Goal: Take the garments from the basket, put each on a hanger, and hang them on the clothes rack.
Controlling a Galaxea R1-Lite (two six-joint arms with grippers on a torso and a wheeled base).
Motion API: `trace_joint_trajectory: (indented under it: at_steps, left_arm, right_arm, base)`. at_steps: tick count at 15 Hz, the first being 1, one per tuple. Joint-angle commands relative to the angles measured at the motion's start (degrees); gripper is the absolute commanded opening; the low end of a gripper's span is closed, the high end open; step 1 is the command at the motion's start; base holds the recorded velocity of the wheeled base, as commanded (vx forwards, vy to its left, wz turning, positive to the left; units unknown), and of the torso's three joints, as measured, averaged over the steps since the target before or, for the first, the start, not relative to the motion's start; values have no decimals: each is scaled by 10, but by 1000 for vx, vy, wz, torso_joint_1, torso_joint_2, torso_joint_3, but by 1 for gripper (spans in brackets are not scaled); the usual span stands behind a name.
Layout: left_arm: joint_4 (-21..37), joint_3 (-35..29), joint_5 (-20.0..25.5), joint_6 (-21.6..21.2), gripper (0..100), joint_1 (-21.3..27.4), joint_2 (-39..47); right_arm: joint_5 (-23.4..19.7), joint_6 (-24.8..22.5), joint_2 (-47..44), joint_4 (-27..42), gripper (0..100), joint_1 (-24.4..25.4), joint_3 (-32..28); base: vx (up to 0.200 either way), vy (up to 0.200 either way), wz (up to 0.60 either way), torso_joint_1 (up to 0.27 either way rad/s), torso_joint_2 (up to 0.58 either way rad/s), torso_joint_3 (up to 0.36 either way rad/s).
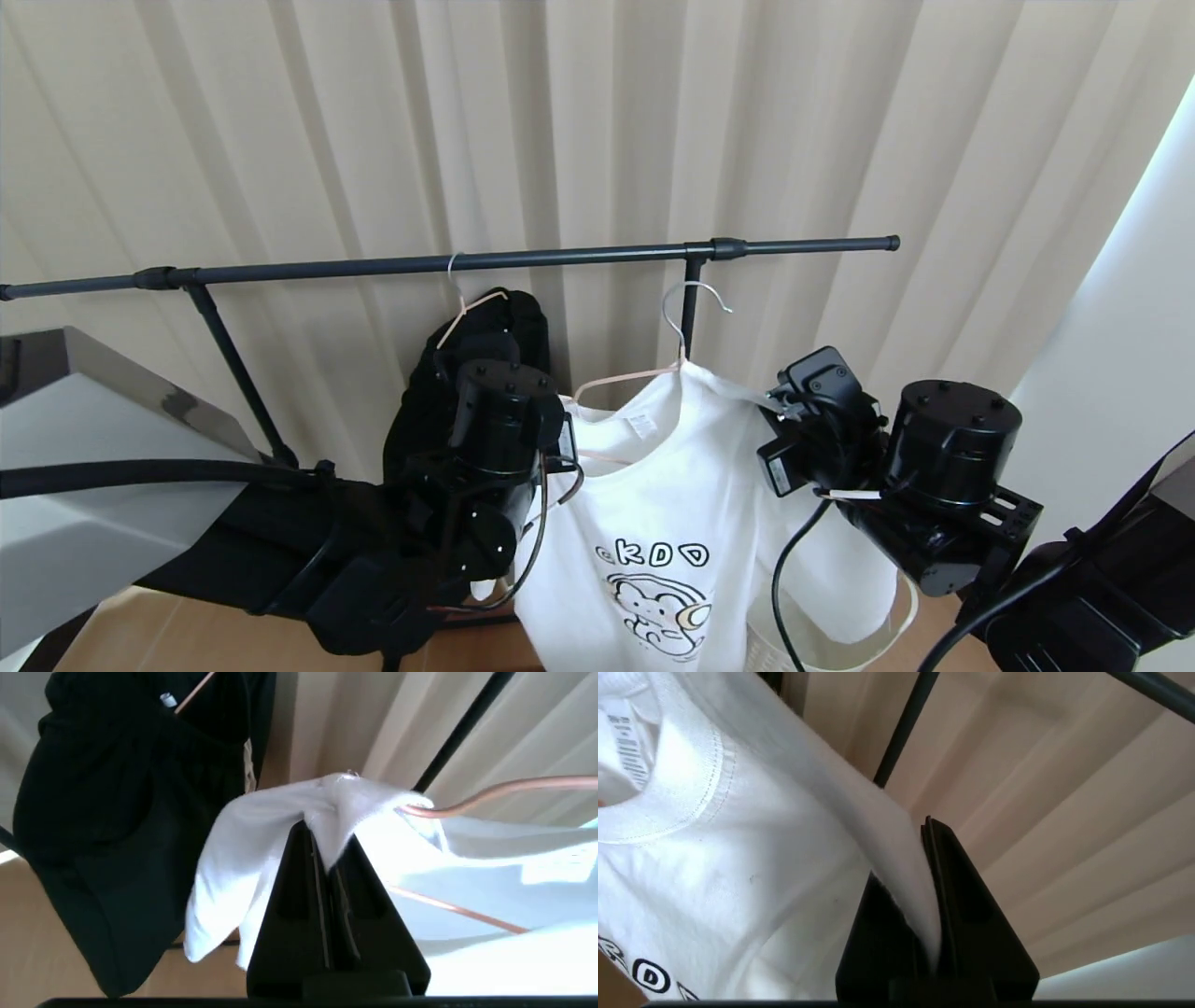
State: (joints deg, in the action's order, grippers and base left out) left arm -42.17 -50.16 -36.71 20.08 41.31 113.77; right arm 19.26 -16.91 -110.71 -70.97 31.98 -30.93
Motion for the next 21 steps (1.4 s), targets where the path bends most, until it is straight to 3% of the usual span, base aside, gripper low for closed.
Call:
trace_joint_trajectory:
  at_steps: [1,9,17,21]
  left_arm:
    - [-20,8,1,-2,0,12,-1]
    - [-27,13,4,0,0,36,-20]
    - [-107,59,71,0,0,85,-55]
    - [-108,73,89,0,0,103,-75]
  right_arm:
    - [-1,6,-28,0,0,6,-4]
    - [-3,35,-47,0,0,38,-9]
    - [-4,74,-70,0,0,63,-20]
    - [-3,88,-86,0,0,73,-31]
  base:
    - [0,0,0,0,0,0]
    - [0,0,0,0,0,0]
    - [0,0,0,0,0,0]
    - [0,0,0,0,0,0]
